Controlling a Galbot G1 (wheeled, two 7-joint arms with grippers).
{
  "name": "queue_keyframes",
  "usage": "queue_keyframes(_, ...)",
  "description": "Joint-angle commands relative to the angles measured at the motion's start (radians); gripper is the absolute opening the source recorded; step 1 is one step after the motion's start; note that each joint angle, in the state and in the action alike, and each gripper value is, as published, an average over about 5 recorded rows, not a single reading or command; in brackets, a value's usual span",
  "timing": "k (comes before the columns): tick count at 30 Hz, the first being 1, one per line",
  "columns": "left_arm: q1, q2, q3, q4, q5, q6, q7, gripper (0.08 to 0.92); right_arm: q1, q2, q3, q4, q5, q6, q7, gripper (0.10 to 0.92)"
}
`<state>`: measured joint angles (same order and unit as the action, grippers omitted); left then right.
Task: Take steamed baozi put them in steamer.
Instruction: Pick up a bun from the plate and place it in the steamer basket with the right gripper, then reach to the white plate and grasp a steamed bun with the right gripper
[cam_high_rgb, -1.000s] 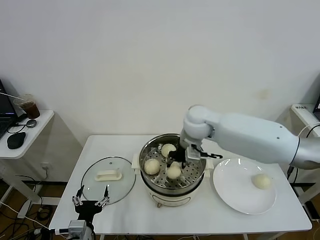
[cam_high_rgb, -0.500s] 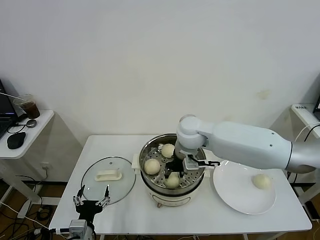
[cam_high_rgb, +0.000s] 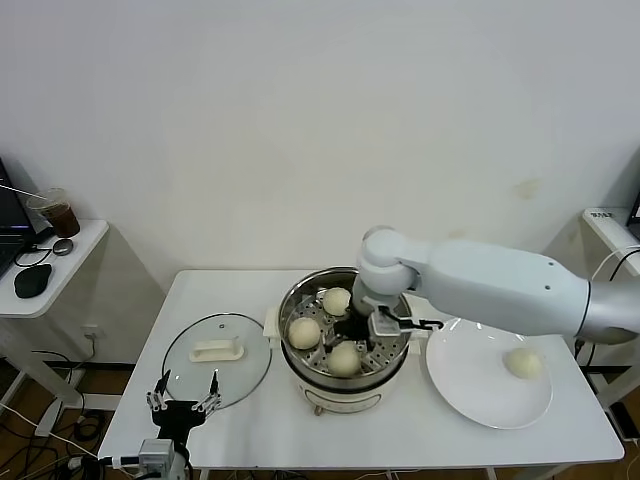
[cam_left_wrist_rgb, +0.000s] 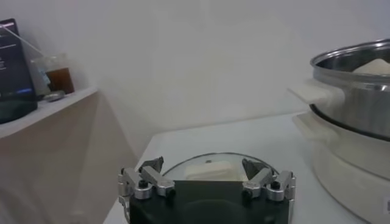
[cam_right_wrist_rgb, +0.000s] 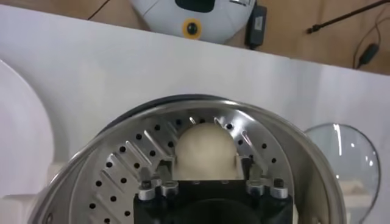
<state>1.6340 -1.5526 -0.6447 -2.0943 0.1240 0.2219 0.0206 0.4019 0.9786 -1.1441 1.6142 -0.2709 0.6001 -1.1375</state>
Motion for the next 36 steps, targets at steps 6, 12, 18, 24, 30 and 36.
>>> queue_keyframes(6,-0.009,0.001,0.001,0.007,-0.002,0.001,0.004,0.823,0.148,-0.183,0.07,-0.013,0.346,-0.315,0.05,0.822)
queue_keyframes(12,-0.016,0.008,0.005,0.005,-0.02,0.007,0.014,0.823,0.162,-0.375,0.023,-0.064,0.694,-0.682,0.085,0.823)
queue_keyframes(18,-0.018,0.017,0.003,0.01,-0.028,0.011,0.019,0.823,0.014,-0.528,0.165,-0.124,0.554,-0.961,0.029,0.823)
queue_keyframes(24,-0.01,0.03,-0.005,0.004,-0.042,0.014,0.023,0.823,-0.197,-0.599,0.339,-0.186,0.339,-0.952,-0.07,0.823)
queue_keyframes(30,-0.002,0.037,-0.015,0.007,-0.046,0.015,0.027,0.823,-0.515,-0.612,0.603,-0.234,0.093,-0.861,-0.106,0.823)
queue_keyframes(36,0.008,0.039,-0.019,0.008,-0.045,0.016,0.027,0.823,-0.681,-0.571,0.753,-0.317,-0.036,-0.778,-0.118,0.823)
